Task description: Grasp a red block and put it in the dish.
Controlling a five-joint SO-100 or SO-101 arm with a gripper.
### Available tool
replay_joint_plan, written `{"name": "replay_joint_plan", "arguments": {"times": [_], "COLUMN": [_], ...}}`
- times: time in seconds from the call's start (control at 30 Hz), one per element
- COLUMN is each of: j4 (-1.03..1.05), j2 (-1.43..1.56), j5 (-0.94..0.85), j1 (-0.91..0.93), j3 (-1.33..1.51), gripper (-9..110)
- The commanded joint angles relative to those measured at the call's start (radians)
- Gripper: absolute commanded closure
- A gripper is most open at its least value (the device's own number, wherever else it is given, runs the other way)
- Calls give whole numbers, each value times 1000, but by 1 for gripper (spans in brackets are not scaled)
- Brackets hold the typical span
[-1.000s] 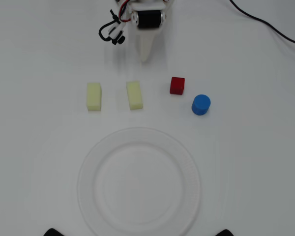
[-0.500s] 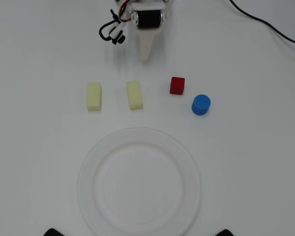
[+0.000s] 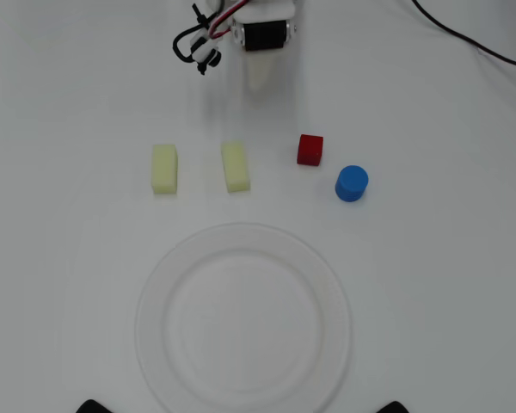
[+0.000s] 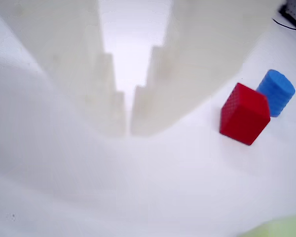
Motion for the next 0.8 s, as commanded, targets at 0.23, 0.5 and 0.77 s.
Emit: {"name": "replay_joint_plan", "arguments": {"times": [0.23,0.5,0.77], "j4": [57,0,-158], "j2": [-307,-446,-543], "j5": [100,164,190], "j1": [-152,-302,-310], "j3": [-339,-385,-325], "gripper": [82,71,71]}}
